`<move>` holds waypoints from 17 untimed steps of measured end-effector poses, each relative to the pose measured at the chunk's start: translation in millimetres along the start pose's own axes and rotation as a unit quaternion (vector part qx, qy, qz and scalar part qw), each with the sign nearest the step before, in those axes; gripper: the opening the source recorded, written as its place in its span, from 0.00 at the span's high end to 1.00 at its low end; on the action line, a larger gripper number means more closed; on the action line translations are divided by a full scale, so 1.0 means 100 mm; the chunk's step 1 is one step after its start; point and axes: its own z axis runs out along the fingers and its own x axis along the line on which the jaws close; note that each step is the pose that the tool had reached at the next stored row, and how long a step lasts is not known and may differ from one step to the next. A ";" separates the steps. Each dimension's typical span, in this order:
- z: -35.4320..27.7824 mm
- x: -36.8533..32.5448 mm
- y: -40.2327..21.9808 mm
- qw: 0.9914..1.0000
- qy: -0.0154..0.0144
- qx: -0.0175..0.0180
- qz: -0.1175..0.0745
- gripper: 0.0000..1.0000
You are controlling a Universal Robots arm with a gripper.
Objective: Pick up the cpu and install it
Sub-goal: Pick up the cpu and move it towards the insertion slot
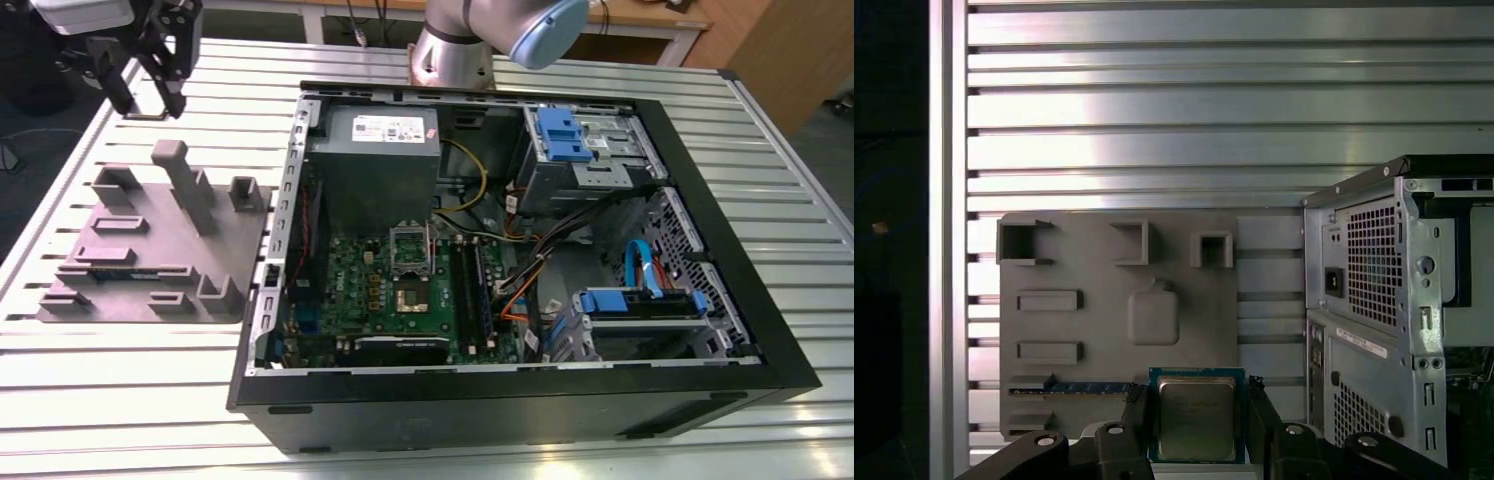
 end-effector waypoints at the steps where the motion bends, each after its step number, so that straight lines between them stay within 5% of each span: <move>1: 0.000 -0.003 0.000 1.000 0.000 0.000 0.000 0.53; 17: 0.000 -0.035 0.001 1.000 0.000 0.000 0.000 0.53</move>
